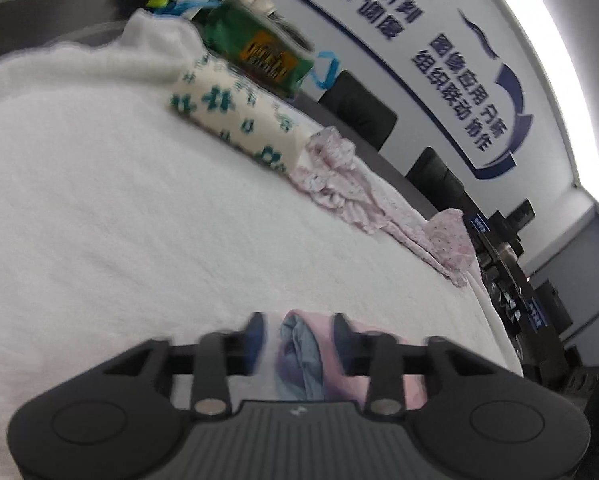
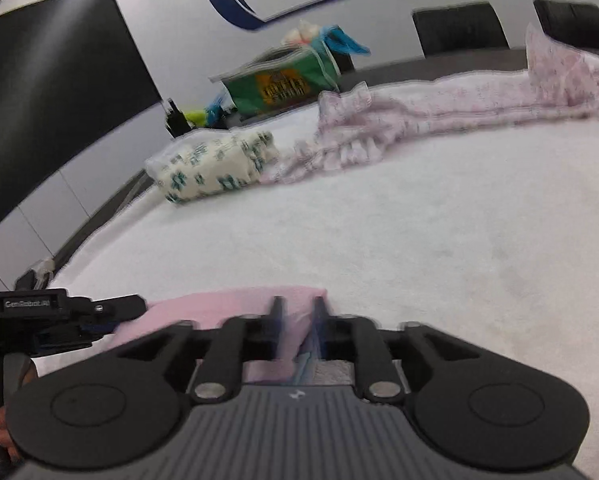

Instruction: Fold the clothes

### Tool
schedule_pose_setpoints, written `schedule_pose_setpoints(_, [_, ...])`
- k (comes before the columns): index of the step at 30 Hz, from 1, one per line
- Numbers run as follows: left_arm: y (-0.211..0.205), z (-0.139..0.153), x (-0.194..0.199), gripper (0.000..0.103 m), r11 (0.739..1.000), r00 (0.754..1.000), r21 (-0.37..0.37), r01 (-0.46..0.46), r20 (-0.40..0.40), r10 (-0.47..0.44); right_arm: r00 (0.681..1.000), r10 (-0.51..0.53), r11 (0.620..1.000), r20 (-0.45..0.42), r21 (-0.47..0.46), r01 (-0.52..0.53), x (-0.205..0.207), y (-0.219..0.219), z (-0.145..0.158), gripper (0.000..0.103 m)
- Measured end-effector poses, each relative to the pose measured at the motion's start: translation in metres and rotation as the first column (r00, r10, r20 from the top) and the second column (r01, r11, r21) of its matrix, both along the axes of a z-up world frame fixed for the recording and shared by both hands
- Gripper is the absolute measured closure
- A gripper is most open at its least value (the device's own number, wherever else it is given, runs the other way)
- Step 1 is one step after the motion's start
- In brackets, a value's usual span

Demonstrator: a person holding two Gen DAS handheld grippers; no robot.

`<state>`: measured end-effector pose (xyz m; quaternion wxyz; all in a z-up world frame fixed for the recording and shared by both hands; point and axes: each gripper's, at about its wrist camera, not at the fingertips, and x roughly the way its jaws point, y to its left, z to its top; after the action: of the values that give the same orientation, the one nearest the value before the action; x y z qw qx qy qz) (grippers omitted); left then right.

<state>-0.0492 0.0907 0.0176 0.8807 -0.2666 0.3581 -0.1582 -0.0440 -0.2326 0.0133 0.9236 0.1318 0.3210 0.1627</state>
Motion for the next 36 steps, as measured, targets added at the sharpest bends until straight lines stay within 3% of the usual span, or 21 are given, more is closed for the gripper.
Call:
schedule_pose_setpoints(1, [0.001,0.003,-0.003,0.039,1.0,1.0,0.023,0.013,-0.011,-0.013,1.0,0.004,1.0,0.011,-0.01,-0.004,-0.003,0.002,0.001,0.052])
schedule_pose_setpoints(2, [0.002,0.002,-0.005,0.038,1.0,0.999,0.019,0.024,-0.03,-0.023,1.0,0.008,1.0,0.023,-0.02,-0.008,-0.006,0.004,0.002,0.052])
schedule_pose_setpoints(5, [-0.002,-0.006,-0.008,0.038,0.999,0.996,-0.015,0.043,-0.076,-0.044,0.998,0.021,0.999,0.056,-0.051,-0.018,-0.014,0.009,0.004,0.052])
schedule_pose_setpoints(12, [-0.027,-0.007,-0.008,0.038,0.999,0.998,0.001,0.036,-0.054,-0.036,0.99,0.054,0.992,0.133,-0.123,-0.038,-0.034,0.023,0.009,0.053])
schedule_pose_setpoints(13, [-0.031,-0.006,-0.007,0.039,0.999,0.998,0.002,0.04,-0.055,-0.039,0.991,0.055,0.99,0.126,-0.133,-0.038,-0.032,0.025,0.008,0.053])
schedule_pose_setpoints(16, [-0.039,-0.01,0.0,0.061,0.998,0.994,-0.033,0.06,-0.09,-0.062,0.994,0.042,0.99,0.099,-0.138,-0.028,-0.028,0.027,0.002,0.053])
schedule_pose_setpoints(20, [-0.044,-0.013,0.003,0.069,0.998,0.994,-0.034,0.05,-0.098,-0.054,0.995,0.036,0.992,0.097,-0.124,-0.024,-0.032,0.025,-0.003,0.054])
schedule_pose_setpoints(21, [-0.043,-0.014,0.004,0.074,0.998,0.993,-0.046,0.044,-0.103,-0.049,0.994,0.038,0.992,0.101,-0.125,-0.025,-0.033,0.025,-0.004,0.054])
schedule_pose_setpoints(22, [-0.042,-0.015,0.005,0.089,0.997,0.993,-0.062,0.039,-0.107,-0.045,0.994,0.035,0.992,0.1,-0.125,-0.022,-0.034,0.024,-0.005,0.054])
schedule_pose_setpoints(26, [-0.037,-0.015,-0.001,0.095,0.996,0.996,-0.081,0.049,-0.072,-0.055,0.997,0.009,0.995,0.072,-0.095,-0.003,-0.032,0.02,-0.011,0.054])
schedule_pose_setpoints(33, [-0.017,-0.022,-0.014,0.096,0.995,0.997,-0.098,0.031,-0.063,-0.037,0.998,0.011,0.998,0.067,-0.067,-0.007,-0.035,0.03,-0.012,0.054])
schedule_pose_setpoints(36, [-0.019,-0.018,-0.012,0.084,0.996,0.997,-0.08,0.035,-0.068,-0.04,0.998,0.004,0.998,0.064,-0.059,0.0,-0.035,0.029,-0.014,0.054])
